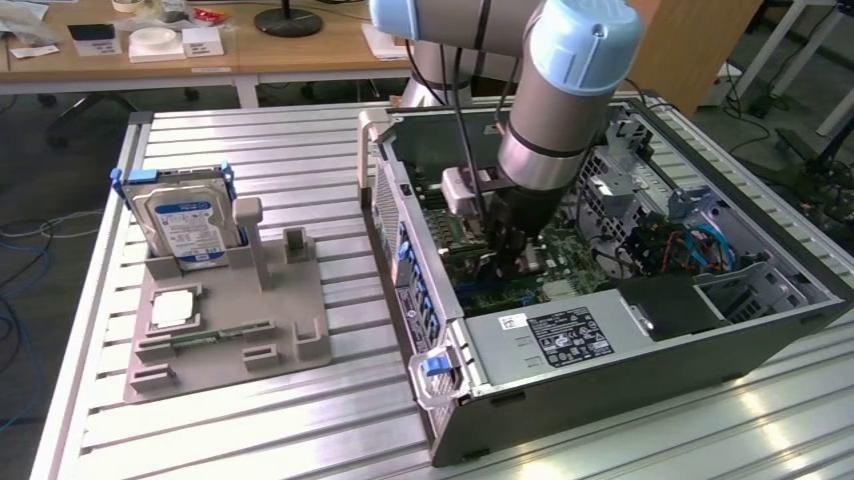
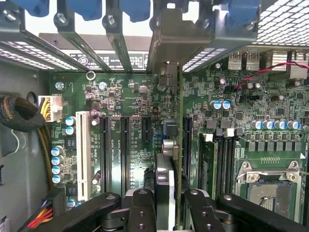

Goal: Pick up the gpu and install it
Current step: 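Insert the gpu into the slot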

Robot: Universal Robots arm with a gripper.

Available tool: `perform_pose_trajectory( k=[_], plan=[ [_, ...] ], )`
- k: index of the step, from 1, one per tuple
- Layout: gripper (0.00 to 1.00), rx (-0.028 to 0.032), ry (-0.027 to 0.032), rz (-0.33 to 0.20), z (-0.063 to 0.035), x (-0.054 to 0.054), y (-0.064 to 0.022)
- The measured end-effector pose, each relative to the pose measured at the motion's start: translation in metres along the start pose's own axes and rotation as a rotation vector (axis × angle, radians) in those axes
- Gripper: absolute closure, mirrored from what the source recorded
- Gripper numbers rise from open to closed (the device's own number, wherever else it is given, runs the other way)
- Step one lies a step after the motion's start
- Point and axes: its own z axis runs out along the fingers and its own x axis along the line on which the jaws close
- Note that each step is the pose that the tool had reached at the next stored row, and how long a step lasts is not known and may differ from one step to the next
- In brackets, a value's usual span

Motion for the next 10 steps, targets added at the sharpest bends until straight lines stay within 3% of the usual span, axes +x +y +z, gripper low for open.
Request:
perform_pose_trajectory(
  k=[10],
  plan=[
    [0.72,-0.0009,0.0003,0.000,0.0055,0.0001,0.0017]
  ],
)
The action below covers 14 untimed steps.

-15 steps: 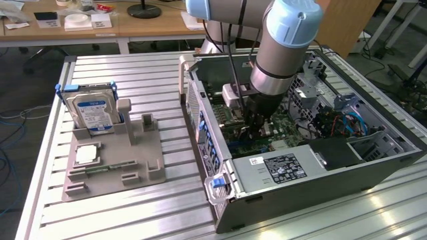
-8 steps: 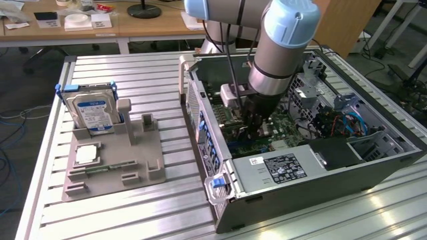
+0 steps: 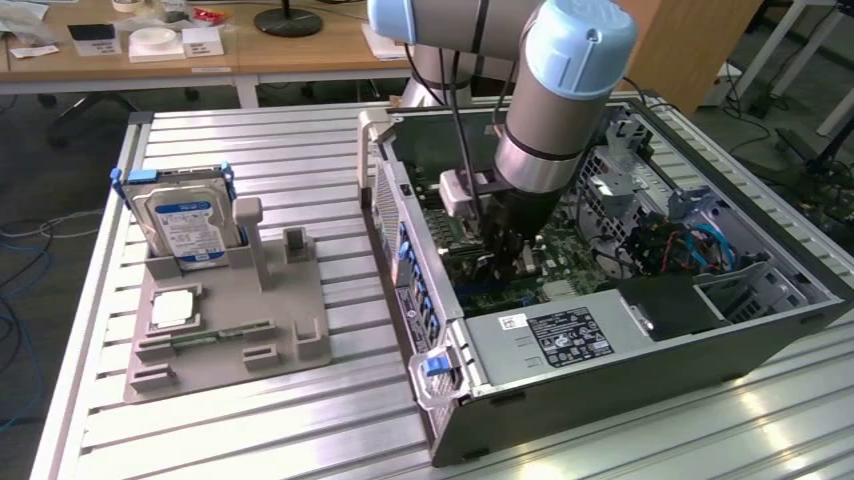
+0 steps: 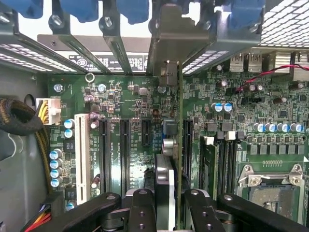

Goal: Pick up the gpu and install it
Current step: 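Insert the gpu into the slot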

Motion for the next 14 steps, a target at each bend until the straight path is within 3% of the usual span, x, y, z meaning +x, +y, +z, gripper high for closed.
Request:
perform_pose_trajectory(
  k=[3,6,14],
  plan=[
    [0.72,0.0009,-0.0027,0.000,-0.0021,-0.0004,-0.0001],
    [0.72,0.0002,-0.0004,0.000,-0.0081,-0.0006,-0.0002],
    [0.72,0.0000,-0.0003,0.000,-0.0072,-0.0006,-0.0005]
  ],
)
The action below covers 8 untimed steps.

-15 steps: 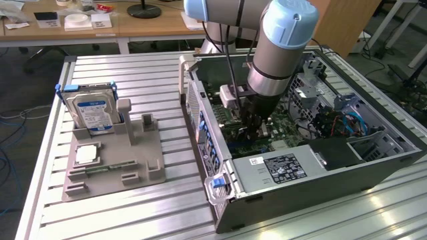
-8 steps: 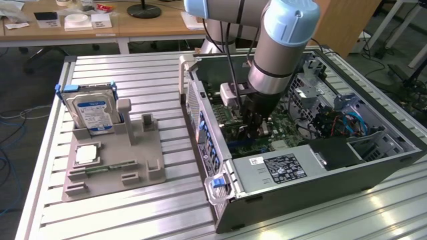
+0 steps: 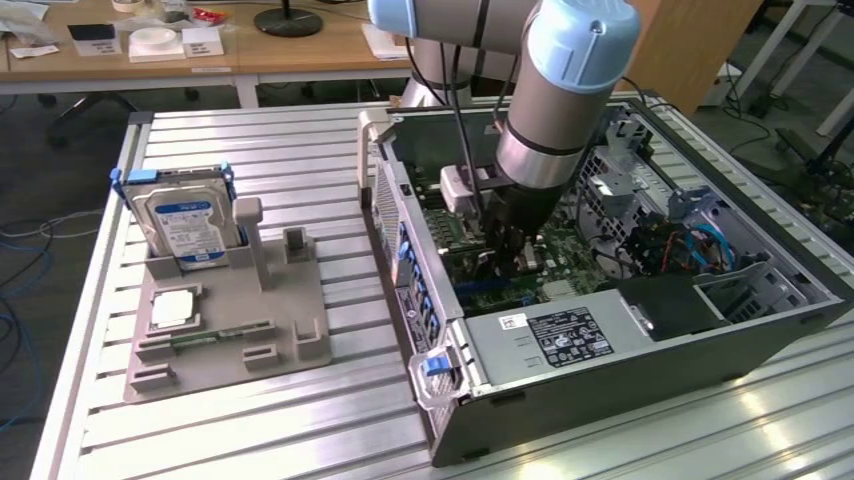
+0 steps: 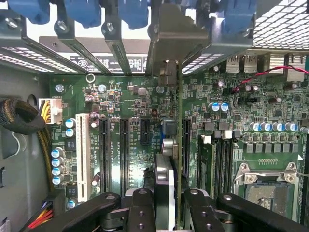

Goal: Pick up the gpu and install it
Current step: 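Insert the gpu into the slot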

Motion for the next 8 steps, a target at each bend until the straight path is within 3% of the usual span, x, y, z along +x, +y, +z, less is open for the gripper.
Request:
perform_pose_trajectory(
  k=[4,8],
  plan=[
    [0.72,-0.0012,0.0004,0.000,0.0010,0.0001,-0.0018],
    [0.72,-0.0103,-0.0001,0.001,0.0013,0.0000,-0.0028]
  ],
)
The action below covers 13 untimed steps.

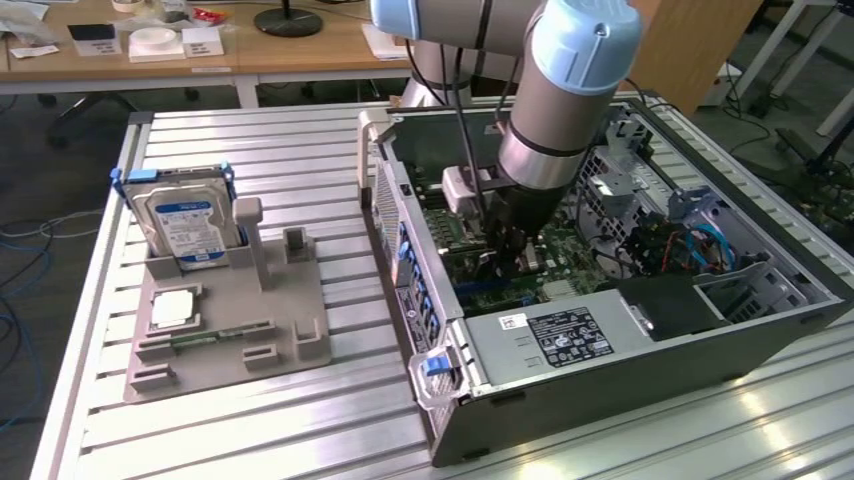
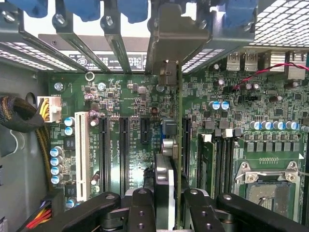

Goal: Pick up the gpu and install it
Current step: 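Insert the gpu into the slot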

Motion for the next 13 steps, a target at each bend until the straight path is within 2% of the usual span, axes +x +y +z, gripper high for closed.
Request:
perform_pose_trajectory(
  k=[2,4,13],
  plan=[
    [0.72,-0.0078,0.0003,0.001,-0.0002,0.0000,-0.0012],
    [0.72,-0.0116,0.0005,0.001,-0.0004,0.0000,-0.0019],
    [0.72,-0.0116,0.0006,0.001,-0.0002,-0.0015,-0.0021]
  ],
)
